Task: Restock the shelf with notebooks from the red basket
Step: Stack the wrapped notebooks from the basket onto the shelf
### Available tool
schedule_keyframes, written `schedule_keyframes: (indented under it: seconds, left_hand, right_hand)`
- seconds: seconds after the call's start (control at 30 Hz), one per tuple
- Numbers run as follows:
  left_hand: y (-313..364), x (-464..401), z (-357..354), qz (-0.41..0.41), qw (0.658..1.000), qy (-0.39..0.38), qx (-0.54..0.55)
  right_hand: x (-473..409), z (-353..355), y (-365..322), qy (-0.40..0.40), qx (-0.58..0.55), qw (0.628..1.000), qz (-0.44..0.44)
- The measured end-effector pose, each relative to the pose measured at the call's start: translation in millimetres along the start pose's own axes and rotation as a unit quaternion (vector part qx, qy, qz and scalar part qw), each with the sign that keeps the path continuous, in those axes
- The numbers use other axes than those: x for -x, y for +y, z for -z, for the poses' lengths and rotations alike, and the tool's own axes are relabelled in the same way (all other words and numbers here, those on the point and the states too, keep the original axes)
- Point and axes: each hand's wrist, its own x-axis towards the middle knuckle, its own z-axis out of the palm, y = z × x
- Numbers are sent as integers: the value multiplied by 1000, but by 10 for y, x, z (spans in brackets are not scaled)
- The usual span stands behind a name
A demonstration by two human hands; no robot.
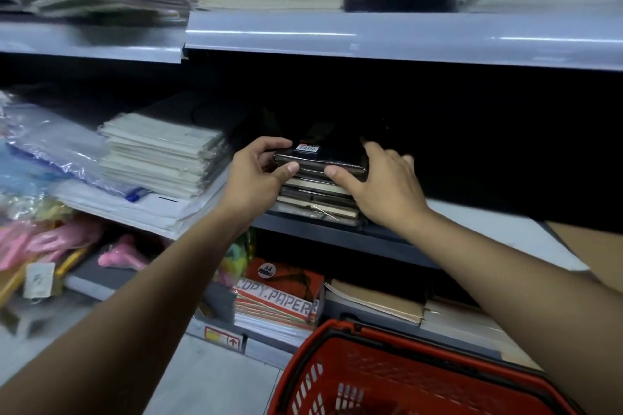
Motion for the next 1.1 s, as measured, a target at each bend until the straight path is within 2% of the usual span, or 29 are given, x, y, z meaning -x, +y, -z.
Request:
schedule_keyframes:
  seconds: [0.3,0.57,1.1]
  left_hand:
    - [58,168,26,-29,986,73,-146]
    - [153,430,106,-80,954,76,-279]
    - [546,1092,-138,-95,965,-7,-243]
  right_hand:
    - [158,76,37,-1,4,1000,17]
    - [551,153,202,3,11,999,36]
    - [1269,515,346,14,-1,999,37]
